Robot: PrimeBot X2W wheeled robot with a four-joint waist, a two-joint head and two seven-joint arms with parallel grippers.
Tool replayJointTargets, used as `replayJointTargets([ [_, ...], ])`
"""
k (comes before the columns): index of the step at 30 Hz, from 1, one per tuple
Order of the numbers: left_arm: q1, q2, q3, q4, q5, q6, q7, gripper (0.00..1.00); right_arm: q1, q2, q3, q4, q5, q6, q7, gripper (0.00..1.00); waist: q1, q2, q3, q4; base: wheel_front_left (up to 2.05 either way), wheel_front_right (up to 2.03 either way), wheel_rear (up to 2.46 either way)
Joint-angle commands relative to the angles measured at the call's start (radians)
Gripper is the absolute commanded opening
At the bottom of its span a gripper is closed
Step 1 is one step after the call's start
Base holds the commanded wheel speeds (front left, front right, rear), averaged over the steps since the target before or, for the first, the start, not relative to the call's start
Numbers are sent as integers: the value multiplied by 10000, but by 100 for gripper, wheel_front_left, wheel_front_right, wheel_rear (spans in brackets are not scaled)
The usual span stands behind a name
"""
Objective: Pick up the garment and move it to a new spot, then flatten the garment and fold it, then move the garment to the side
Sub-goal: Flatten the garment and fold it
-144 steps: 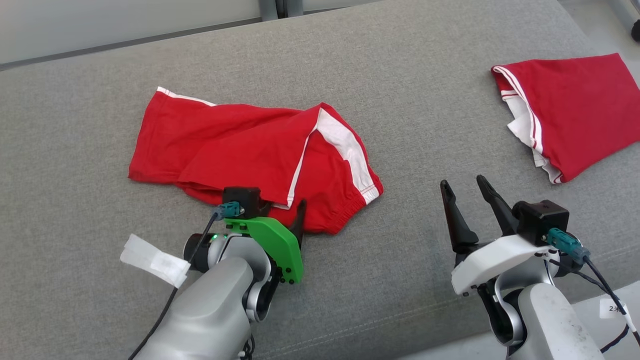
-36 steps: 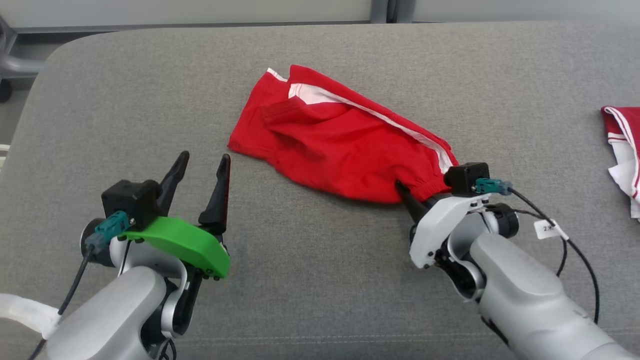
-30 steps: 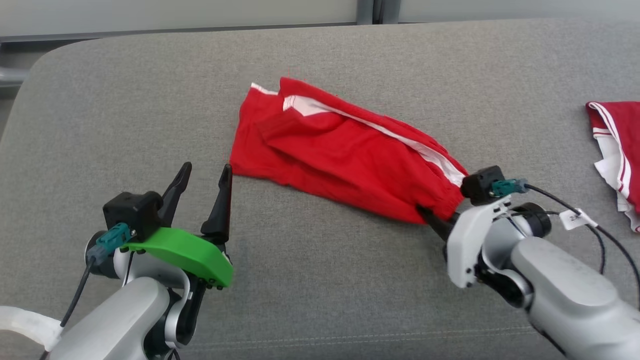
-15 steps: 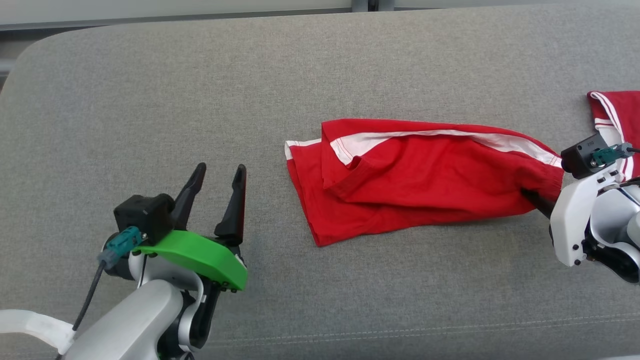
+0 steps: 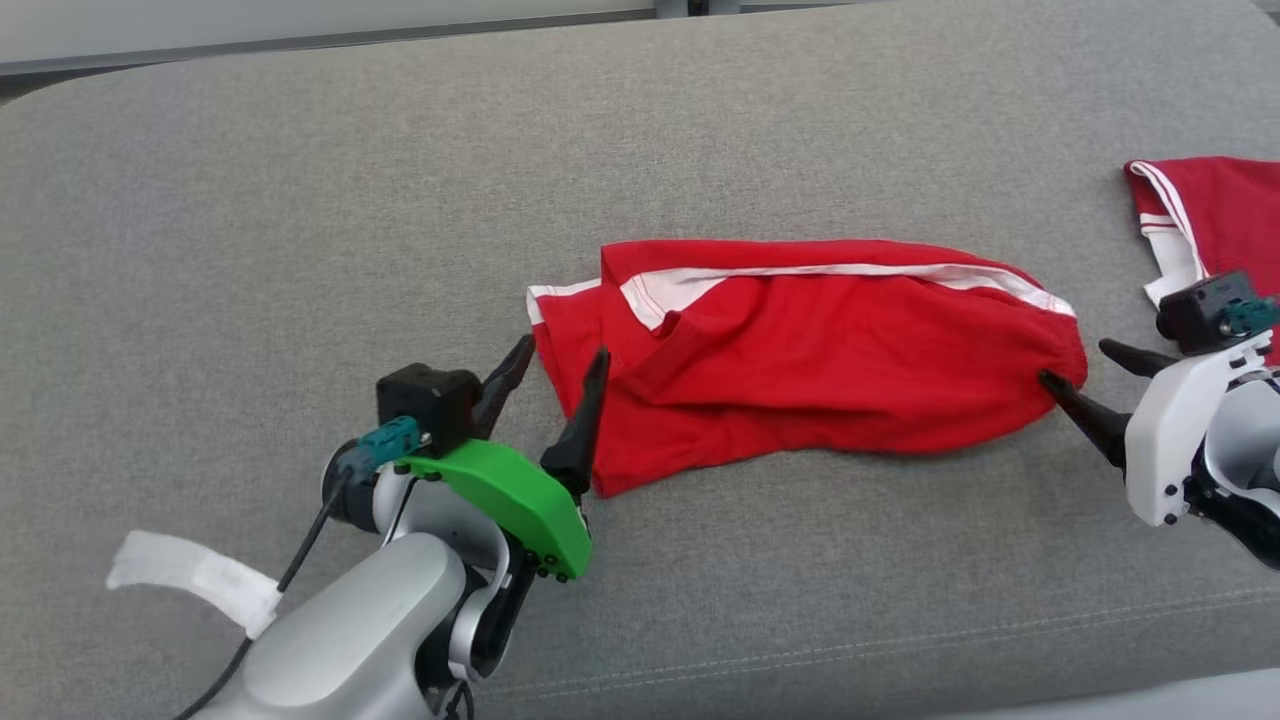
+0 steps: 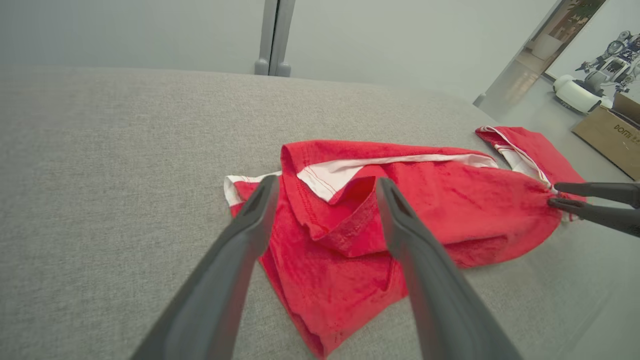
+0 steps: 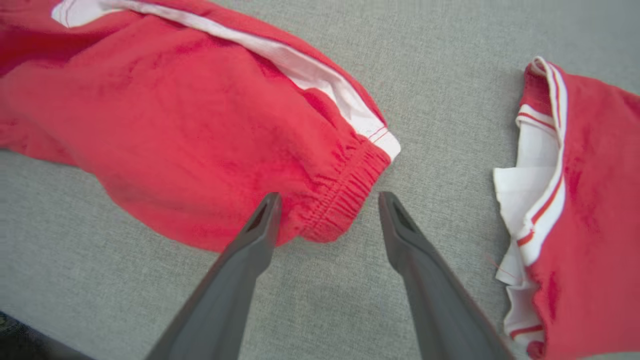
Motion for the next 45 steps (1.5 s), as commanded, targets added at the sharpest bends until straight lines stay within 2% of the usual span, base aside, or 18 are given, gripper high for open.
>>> replayJointTargets([
  [1,-267,-213,-174,353,-20,-246,208,100,213,-73,-255,-176,125,-5,-214,100,0,-1,-58,-392,0,0,0],
  [9,-1065,-820,-644,1864,53,-888,917,100,409,25,-1030,-965,-105,-5,-605,100,0,-1,-18,-1134,0,0,0],
  [18,-1727,-1645,-746,4225,-407,-1492,1563,100,636,564,-1573,-1732,-669,-5,-688,100,0,-1,46,-1753,0,0,0],
  [19,-1764,-1714,-711,4447,-421,-1512,1513,81,677,603,-1633,-1784,-713,-5,-699,100,0,-1,38,-1770,0,0,0],
  [21,-1762,-1836,-671,4862,-458,-1621,1428,13,801,679,-1765,-1865,-805,-5,-718,100,0,-1,14,-1779,0,0,0],
  [22,-1734,-1895,-670,5003,-482,-1711,1381,0,842,712,-1841,-1905,-872,-5,-764,100,0,-1,-7,-1755,0,0,0],
  [28,-1401,-1962,-437,5343,-721,-2159,728,0,1227,889,-2517,-1978,-1134,-5,-940,100,0,-1,-181,-1304,0,0,0],
  [34,-935,-1428,-89,4528,-758,-2076,-78,0,1577,1058,-3101,-2102,-1375,-5,-831,100,0,-1,-348,-654,0,0,0],
  [38,-336,-674,144,3285,-747,-1584,-292,0,1806,1182,-3325,-2256,-1498,-5,-684,100,0,-1,-422,-302,0,0,0],
  [39,138,-236,208,2599,-823,-1258,-298,0,1876,1259,-3379,-2343,-1544,-5,-599,100,0,-1,-407,-211,0,0,0],
  [40,395,-41,211,2328,-866,-1066,-236,0,1911,1291,-3405,-2382,-1551,-5,-561,100,0,-1,-388,-171,0,0,0],
  [45,1431,308,133,1626,-1172,-557,-8,0,2029,1423,-3405,-2446,-1612,-5,-259,100,0,-1,-276,-136,0,0,0],
])
